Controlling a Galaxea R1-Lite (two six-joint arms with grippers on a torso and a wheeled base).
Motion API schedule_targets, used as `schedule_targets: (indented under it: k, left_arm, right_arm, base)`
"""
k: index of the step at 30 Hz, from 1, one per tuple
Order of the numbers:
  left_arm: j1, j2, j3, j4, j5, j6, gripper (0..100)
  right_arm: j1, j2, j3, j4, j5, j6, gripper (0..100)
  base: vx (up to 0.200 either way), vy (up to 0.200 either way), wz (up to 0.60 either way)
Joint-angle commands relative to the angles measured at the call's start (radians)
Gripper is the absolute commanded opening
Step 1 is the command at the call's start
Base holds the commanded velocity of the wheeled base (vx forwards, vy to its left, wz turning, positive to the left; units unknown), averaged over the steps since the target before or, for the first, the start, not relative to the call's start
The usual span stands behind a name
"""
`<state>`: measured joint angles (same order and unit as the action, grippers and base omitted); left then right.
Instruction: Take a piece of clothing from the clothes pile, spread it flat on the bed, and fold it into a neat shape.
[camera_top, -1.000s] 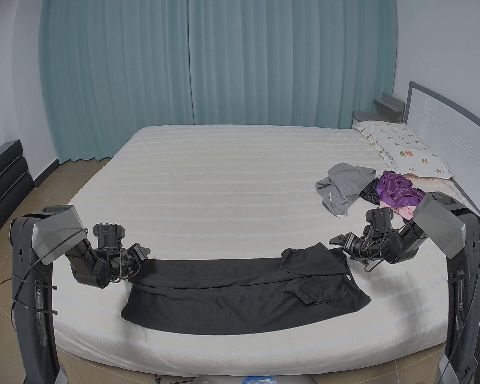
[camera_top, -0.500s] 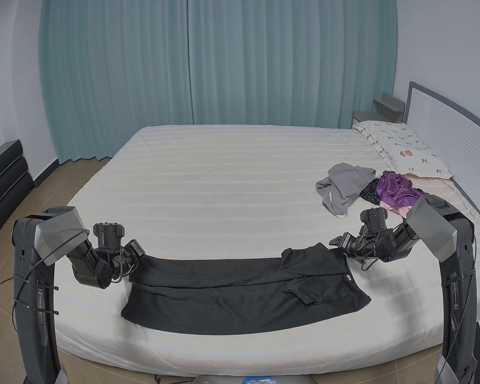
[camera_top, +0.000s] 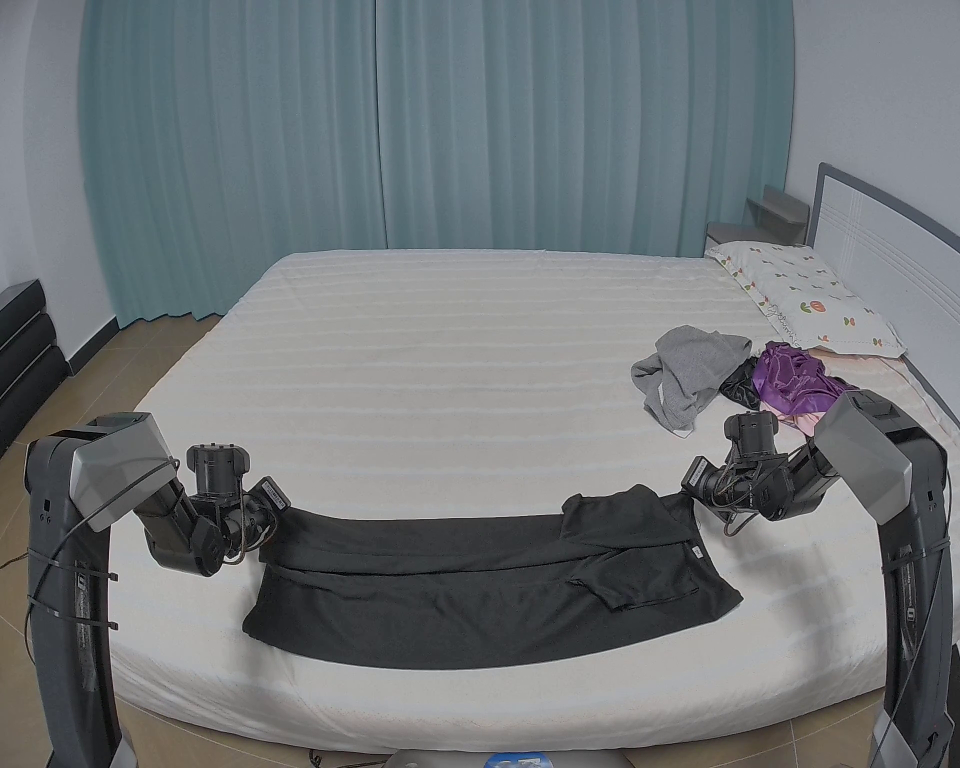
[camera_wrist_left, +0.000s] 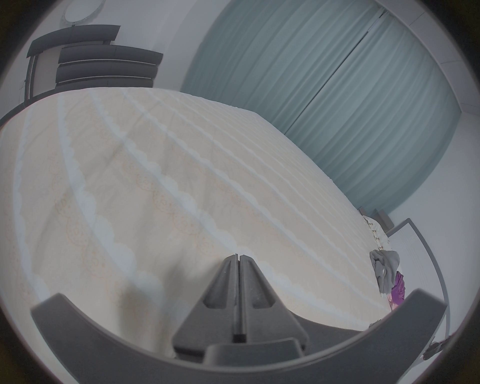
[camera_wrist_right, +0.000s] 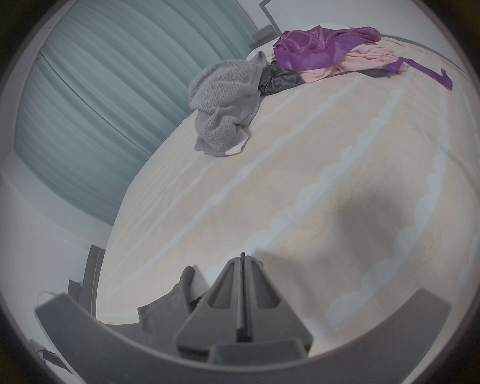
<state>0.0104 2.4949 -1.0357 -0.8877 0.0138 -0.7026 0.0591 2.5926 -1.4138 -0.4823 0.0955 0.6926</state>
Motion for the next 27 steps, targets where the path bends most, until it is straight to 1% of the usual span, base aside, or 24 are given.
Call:
schedule_targets:
  k: [1, 5, 6, 7, 8, 10, 13, 15, 18, 21, 22, 23, 27]
  left_arm:
    - [0.0, 0.001, -0.01, -0.001, 0.0, -0.008, 0]
    - [0.0, 0.001, -0.013, -0.002, 0.0, -0.023, 0]
    - [0.0, 0.001, -0.012, -0.002, 0.0, -0.023, 0]
    - [0.0, 0.001, -0.013, -0.002, 0.0, -0.023, 0]
    - [0.0, -0.001, -0.013, -0.002, 0.0, -0.025, 100]
    - [0.0, -0.002, -0.01, -0.002, 0.0, -0.025, 100]
    - [0.002, -0.007, 0.006, -0.002, 0.0, -0.026, 100]
    - [0.01, -0.024, 0.037, -0.002, 0.0, -0.048, 100]
    - [0.023, -0.096, 0.106, -0.002, -0.006, -0.092, 100]
    - [0.033, -0.182, 0.207, -0.004, -0.02, -0.117, 100]
    - [0.028, -0.212, 0.261, -0.004, -0.021, -0.121, 100]
    - [0.025, -0.228, 0.296, -0.004, -0.023, -0.123, 100]
    - [-0.018, -0.275, 0.407, -0.005, -0.021, -0.176, 100]
  right_arm:
    - [-0.002, -0.002, -0.002, -0.004, -0.002, 0.001, 0]
    - [-0.002, 0.001, 0.003, -0.01, -0.002, -0.001, 0]
    - [-0.001, 0.003, 0.003, -0.015, -0.002, -0.001, 100]
    - [-0.001, 0.001, 0.006, -0.018, -0.002, -0.001, 100]
    - [0.001, -0.002, 0.01, -0.024, -0.002, 0.001, 100]
    - [0.001, -0.008, 0.018, -0.032, -0.002, 0.005, 100]
    - [0.001, -0.069, 0.072, -0.035, 0.01, 0.027, 100]
    - [-0.001, -0.143, 0.145, -0.035, 0.032, 0.053, 100]
    - [-0.004, -0.224, 0.263, -0.047, 0.072, 0.054, 100]
    - [-0.004, -0.301, 0.414, -0.119, 0.079, 0.054, 100]
    - [-0.001, -0.336, 0.5, -0.17, 0.073, 0.053, 100]
    - [0.004, -0.353, 0.549, -0.202, 0.072, 0.051, 100]
    - [0.014, -0.428, 0.74, -0.332, 0.07, 0.074, 100]
  base:
    - [0.0, 0.0, 0.0]
    - [0.0, 0.0, 0.0]
    - [0.0, 0.0, 0.0]
    - [0.0, 0.0, 0.0]
    - [0.0, 0.0, 0.0]
    - [0.0, 0.0, 0.0]
    - [0.0, 0.0, 0.0]
    - [0.0, 0.0, 0.0]
    - [0.0, 0.0, 0.0]
    - [0.0, 0.0, 0.0]
    - [0.0, 0.0, 0.0]
    - [0.0, 0.0, 0.0]
    - [0.0, 0.0, 0.0]
